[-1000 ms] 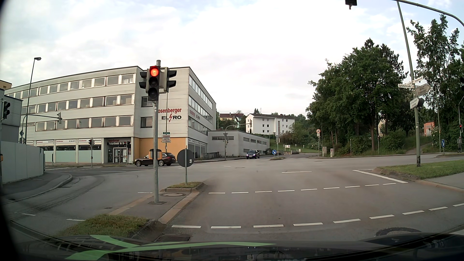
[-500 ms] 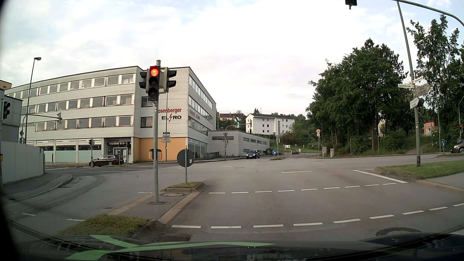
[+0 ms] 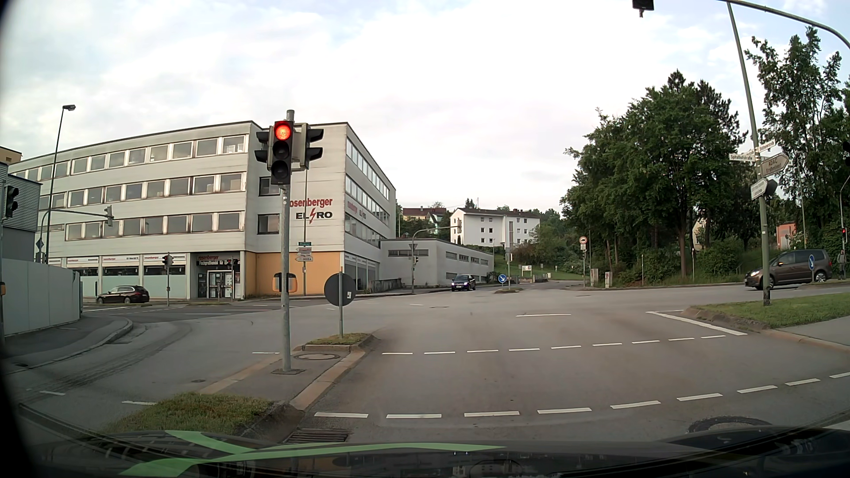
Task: Follow the waypoints while adhering to traffic rules and regulations
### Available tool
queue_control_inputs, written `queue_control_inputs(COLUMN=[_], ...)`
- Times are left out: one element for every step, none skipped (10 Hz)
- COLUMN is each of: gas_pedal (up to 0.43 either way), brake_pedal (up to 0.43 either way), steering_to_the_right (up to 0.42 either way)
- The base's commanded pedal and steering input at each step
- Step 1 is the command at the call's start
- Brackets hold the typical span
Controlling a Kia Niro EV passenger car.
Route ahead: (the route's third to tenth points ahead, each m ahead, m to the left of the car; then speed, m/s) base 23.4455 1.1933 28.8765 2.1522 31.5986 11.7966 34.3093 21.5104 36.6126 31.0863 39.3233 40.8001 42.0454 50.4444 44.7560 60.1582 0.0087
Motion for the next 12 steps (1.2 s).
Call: queue_control_inputs(gas_pedal=[0.0,0.0,0.0,0.0,0.0,0.0,0.0,0.0,0.0,0.0,0.0,0.0], brake_pedal=[0.238,0.238,0.238,0.238,0.238,0.238,0.238,0.238,0.238,0.238,0.238,0.238], steering_to_the_right=[-0.02,-0.02,-0.02,-0.02,-0.02,-0.02,-0.02,-0.02,-0.02,-0.02,-0.02,-0.02])
